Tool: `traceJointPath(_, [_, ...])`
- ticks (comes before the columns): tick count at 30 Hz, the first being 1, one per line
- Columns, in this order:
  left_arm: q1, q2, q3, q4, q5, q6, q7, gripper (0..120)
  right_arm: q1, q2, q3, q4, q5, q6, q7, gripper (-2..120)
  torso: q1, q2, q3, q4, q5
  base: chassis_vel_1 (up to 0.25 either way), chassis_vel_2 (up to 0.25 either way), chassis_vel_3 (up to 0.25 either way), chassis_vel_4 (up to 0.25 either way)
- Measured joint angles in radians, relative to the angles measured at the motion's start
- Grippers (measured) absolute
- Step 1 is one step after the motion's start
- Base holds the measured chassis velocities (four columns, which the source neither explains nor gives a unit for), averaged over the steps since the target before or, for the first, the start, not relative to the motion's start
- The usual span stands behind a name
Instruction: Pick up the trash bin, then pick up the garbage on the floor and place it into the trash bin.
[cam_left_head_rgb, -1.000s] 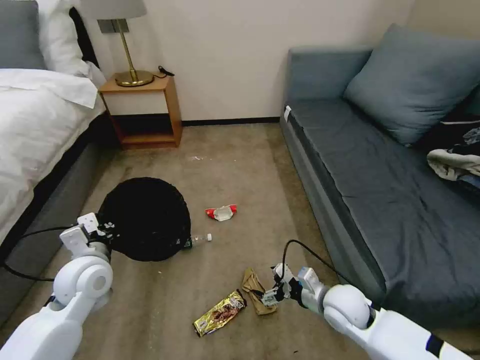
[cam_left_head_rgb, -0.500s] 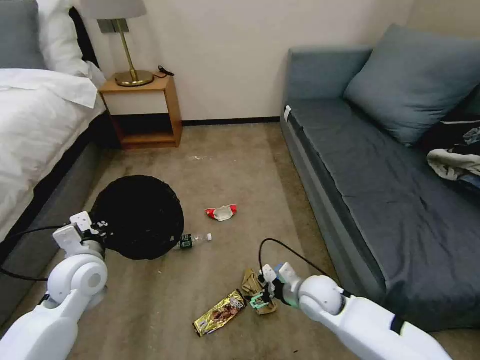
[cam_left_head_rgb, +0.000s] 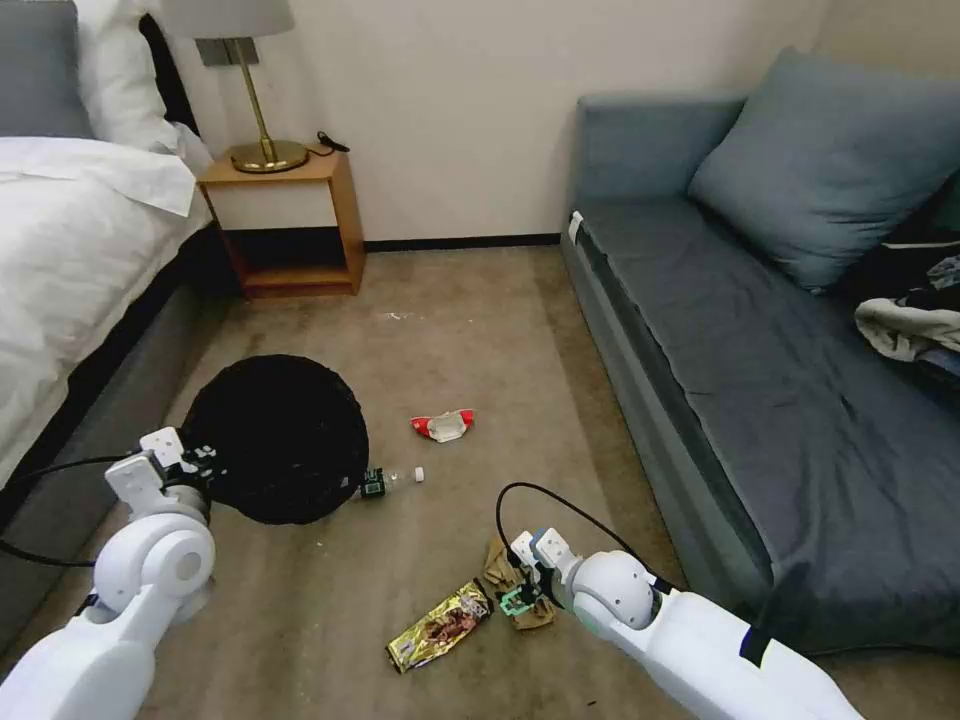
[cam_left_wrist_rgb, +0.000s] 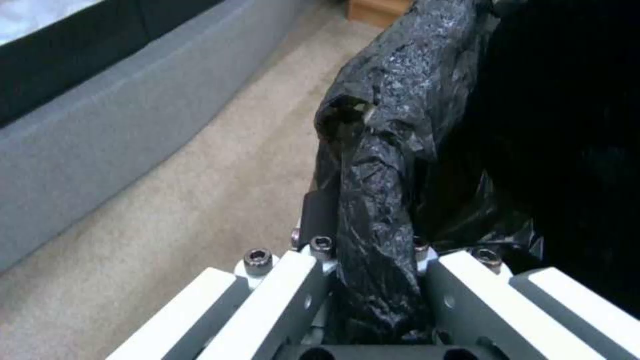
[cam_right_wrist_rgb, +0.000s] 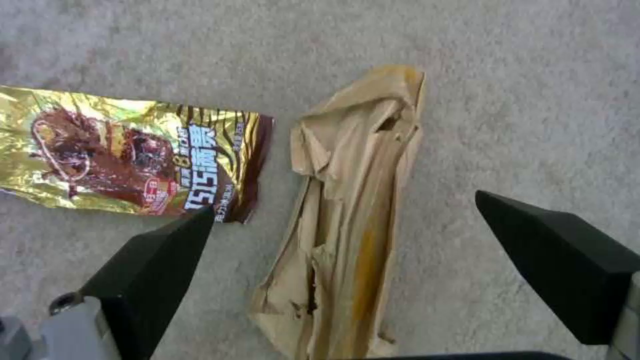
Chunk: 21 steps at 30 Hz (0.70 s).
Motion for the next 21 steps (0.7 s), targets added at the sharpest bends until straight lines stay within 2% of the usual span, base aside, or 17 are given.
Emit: traceJointPath(21, [0.024,0.001,-0.020,-0.021,0.002,0.000,-0.004,3,-0.006,0.069,0.008,-0.134,-0.091,0.012,-0.014,100,0.000,0.000,0.000,0.0000,0.0001,0.000,0.000,0.000,0.000])
